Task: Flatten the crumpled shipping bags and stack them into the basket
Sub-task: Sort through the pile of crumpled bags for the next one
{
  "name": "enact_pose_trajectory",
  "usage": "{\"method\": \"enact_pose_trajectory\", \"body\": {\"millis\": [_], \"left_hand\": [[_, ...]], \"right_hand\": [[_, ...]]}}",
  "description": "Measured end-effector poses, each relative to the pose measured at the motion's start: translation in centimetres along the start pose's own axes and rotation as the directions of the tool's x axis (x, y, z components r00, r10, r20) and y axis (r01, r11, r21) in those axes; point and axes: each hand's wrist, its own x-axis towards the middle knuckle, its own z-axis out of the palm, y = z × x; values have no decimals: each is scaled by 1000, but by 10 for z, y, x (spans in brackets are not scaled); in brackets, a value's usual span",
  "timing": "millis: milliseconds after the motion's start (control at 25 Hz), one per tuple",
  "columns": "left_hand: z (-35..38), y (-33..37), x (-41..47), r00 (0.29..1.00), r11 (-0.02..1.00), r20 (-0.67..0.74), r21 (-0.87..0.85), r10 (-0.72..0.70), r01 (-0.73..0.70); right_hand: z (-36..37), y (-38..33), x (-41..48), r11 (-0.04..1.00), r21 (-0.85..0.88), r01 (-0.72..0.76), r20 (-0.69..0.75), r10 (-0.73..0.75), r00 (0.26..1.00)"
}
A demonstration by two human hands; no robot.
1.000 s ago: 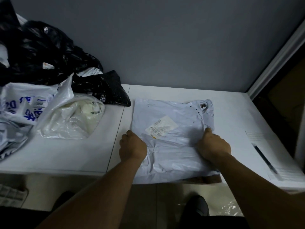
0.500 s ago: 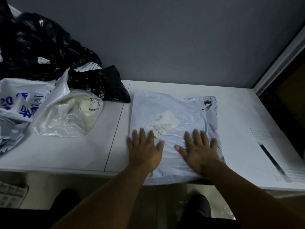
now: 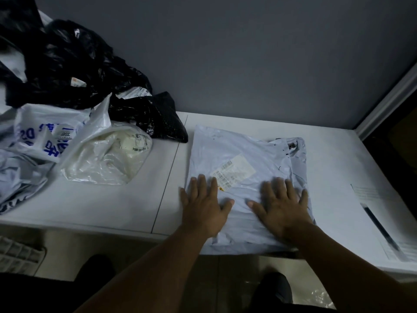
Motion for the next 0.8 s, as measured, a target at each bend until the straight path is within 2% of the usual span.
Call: {"method": "enact_pose_trajectory", "body": {"millis": [160, 320, 480, 640, 800], "left_hand": [[-30, -4, -11, 999, 986, -29, -163, -34, 29], [-71, -23, -28, 993, 958, -77, -279, -90, 65], [-111, -59, -49, 972, 951, -173, -290, -158, 102], [-149, -102, -74, 914, 948, -345, -299, -215, 110], [-173, -147, -91, 871, 929, -390, -326, -300, 174]], "right_hand": [[-40, -26, -8, 1000, -10, -2, 61, 3, 998], [-77, -60, -17, 999, 32, 24, 31, -25, 999], [-107, -105, -24, 995, 77, 71, -22, -70, 997], [-130, -164, -29, 982, 107, 157, -68, -150, 986], [-142, -222, -27, 956, 157, 249, -90, -237, 967]]}}
